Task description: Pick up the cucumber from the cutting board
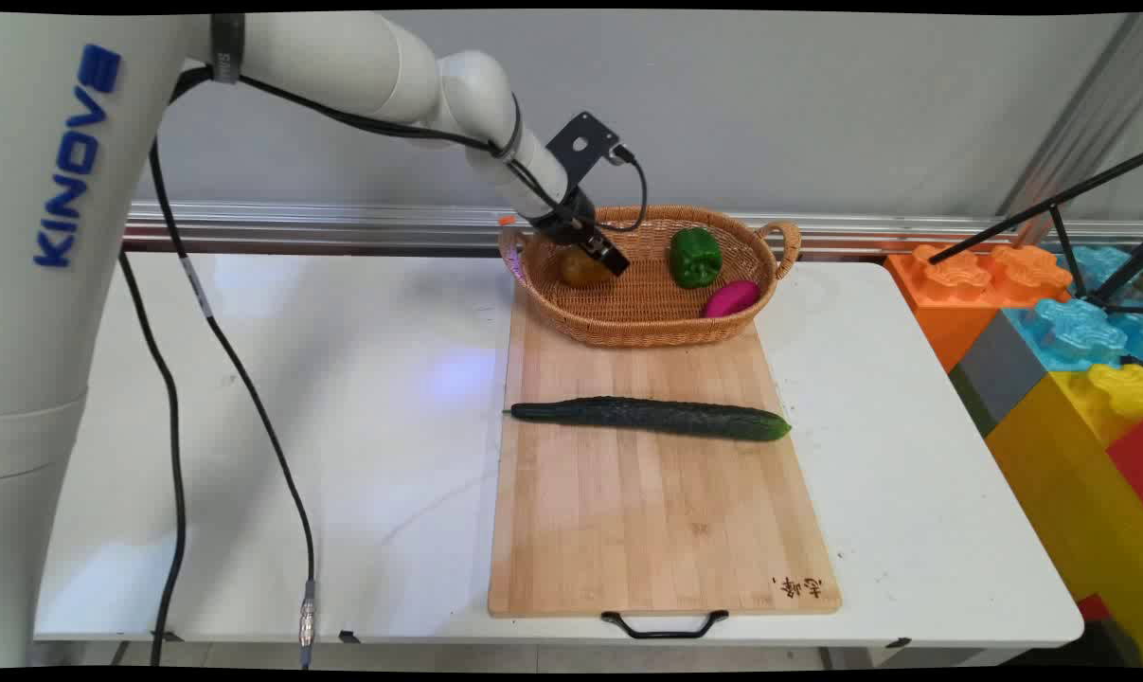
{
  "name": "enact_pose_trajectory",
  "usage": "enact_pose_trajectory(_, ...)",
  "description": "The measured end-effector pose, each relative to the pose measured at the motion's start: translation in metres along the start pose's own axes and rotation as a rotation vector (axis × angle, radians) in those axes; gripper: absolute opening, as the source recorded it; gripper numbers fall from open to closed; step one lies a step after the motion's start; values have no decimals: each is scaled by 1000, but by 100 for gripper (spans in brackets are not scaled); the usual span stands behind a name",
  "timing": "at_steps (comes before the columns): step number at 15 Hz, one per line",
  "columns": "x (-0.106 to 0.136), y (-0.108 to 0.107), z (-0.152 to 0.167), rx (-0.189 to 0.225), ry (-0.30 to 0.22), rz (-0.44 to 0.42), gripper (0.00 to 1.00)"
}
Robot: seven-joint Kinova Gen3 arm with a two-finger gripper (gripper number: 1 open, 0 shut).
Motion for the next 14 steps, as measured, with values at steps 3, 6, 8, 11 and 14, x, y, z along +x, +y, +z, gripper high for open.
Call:
enact_pose_trajectory(3, 15, 8, -14, -16, 23, 20, 100)
enact_pose_trajectory(6, 36, 25, -44, -57, 58, 84, 100)
enact_pose_trajectory(8, 41, 38, -61, -97, 66, 127, 100)
enact_pose_trajectory(11, 40, 61, -87, -188, 52, 206, 100)
enact_pose_trajectory(14, 28, 80, -105, -271, 24, 293, 100)
